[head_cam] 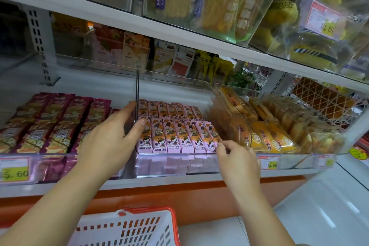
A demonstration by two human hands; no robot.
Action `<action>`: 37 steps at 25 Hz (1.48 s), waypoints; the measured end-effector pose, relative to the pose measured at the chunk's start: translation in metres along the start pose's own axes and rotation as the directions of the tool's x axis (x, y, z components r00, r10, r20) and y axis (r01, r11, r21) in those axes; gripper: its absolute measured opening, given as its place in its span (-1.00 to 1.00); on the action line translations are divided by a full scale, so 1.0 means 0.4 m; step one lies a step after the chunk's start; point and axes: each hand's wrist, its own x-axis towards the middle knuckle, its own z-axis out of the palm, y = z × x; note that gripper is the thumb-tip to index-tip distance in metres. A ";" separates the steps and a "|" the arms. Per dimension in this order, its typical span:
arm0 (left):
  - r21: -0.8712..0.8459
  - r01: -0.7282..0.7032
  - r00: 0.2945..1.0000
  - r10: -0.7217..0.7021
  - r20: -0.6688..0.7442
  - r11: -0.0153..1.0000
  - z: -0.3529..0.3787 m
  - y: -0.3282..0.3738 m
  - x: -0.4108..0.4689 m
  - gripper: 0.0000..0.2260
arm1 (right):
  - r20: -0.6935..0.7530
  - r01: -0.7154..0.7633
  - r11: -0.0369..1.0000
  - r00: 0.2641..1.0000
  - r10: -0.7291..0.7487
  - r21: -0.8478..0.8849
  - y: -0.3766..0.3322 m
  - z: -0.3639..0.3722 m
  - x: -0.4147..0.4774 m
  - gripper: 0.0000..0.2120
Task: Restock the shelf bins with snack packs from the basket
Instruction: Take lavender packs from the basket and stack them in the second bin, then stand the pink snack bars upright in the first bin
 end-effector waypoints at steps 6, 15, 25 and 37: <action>-0.254 -0.118 0.972 0.058 -0.229 0.960 -0.084 -0.078 -0.192 -0.62 | -0.262 0.168 0.982 0.955 -0.140 0.086 -0.006 0.016 -0.081 -0.72; -0.113 0.398 0.916 -0.402 -0.010 0.910 -0.114 -0.417 -0.556 -0.68 | 0.554 0.256 0.812 0.621 -0.554 0.525 -0.151 0.311 -0.522 -0.64; 0.600 0.449 0.610 -0.717 0.336 0.663 0.044 -0.531 -0.685 -0.47 | 0.955 -0.294 0.923 0.232 -0.182 0.248 -0.175 0.504 -0.715 -0.65; -0.344 0.920 0.391 -0.509 0.767 0.189 0.023 -0.473 -0.679 -0.82 | 0.959 -0.891 0.393 0.134 -0.250 0.227 -0.099 0.505 -0.663 -0.81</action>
